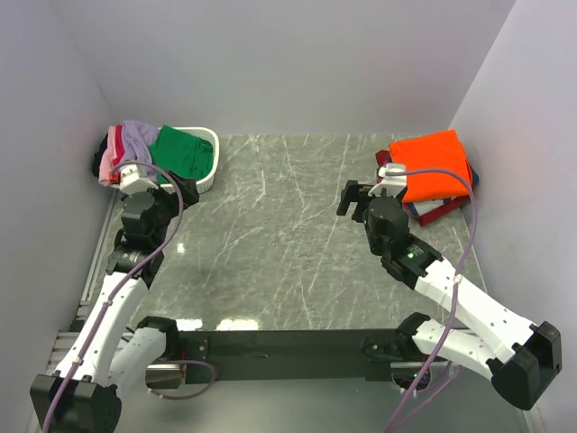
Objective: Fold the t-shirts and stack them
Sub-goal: Grab the tshirt from the pile
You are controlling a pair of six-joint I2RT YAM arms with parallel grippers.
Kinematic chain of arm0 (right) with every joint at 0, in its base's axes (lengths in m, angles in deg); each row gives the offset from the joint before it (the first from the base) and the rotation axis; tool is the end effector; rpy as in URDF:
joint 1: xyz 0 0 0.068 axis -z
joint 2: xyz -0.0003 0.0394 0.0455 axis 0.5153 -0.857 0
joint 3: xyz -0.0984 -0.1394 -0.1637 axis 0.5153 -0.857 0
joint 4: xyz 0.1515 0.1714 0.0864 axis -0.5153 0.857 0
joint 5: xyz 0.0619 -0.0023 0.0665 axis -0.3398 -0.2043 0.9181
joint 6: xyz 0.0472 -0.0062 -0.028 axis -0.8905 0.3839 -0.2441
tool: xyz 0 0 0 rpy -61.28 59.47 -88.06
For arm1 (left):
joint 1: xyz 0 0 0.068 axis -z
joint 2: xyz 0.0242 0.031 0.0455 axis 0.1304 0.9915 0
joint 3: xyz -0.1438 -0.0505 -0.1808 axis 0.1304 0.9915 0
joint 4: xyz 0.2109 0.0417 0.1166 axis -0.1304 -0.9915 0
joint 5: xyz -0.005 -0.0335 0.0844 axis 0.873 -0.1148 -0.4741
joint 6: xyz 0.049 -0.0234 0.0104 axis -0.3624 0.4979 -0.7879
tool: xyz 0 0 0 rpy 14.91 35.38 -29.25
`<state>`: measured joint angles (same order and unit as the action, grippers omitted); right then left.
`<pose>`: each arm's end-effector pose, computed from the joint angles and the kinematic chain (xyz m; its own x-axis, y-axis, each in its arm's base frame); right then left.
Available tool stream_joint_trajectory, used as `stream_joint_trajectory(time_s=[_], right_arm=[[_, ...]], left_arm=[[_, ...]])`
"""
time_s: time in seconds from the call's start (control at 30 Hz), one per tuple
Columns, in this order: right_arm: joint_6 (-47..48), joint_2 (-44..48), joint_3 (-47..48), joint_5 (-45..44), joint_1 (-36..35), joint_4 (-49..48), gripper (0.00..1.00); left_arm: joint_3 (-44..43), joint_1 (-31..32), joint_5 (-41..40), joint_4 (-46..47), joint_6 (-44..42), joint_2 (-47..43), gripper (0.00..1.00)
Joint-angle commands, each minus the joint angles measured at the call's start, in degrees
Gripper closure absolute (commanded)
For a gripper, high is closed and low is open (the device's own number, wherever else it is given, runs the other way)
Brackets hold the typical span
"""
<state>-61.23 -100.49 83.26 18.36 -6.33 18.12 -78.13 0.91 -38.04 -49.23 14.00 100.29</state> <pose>0.1910 0.1197 0.2929 -0.1790 0.1362 -0.9744 -0.0288 0.9892 0.1435 0.2071 -0.0230 0.2921 -0.1098 -0.5339 -0.8384 -0.1355 0.8436 -0.5195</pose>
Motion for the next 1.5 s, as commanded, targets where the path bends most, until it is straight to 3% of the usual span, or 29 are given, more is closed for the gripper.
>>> stream_joint_trajectory(time_s=[0.0,0.5,0.6,0.7,0.77,1.23,1.47], right_arm=[[0.68,1.31,-0.46,0.14,-0.01,-3.14,0.05],[1.99,1.83,-0.64,-0.04,-0.10,-3.23,0.04],[2.00,1.92,-1.16,0.75,-0.01,-3.84,0.04],[2.26,2.18,-2.04,1.90,-0.10,-4.55,0.04],[2.26,2.45,-2.39,1.99,-0.01,-5.08,0.04],[0.86,0.78,-3.01,6.99,-0.01,-9.12,0.05],[0.50,-0.45,-2.92,8.40,-0.01,-9.74,0.05]], left_arm=[[-0.11,0.30,-3.93,1.63,-0.43,-1.80,0.01],[-2.83,0.39,-6.31,0.92,-0.86,3.20,0.01],[-3.80,-2.24,-6.23,1.62,-1.22,5.31,0.01],[-3.63,-9.79,0.80,4.41,0.45,6.98,0.01],[-3.89,-11.04,-2.08,6.19,-0.77,8.38,0.01],[-21.45,-14.65,-1.40,5.05,-7.37,32.99,0.01],[-25.77,-14.47,1.16,4.88,-7.81,44.40,0.08]])
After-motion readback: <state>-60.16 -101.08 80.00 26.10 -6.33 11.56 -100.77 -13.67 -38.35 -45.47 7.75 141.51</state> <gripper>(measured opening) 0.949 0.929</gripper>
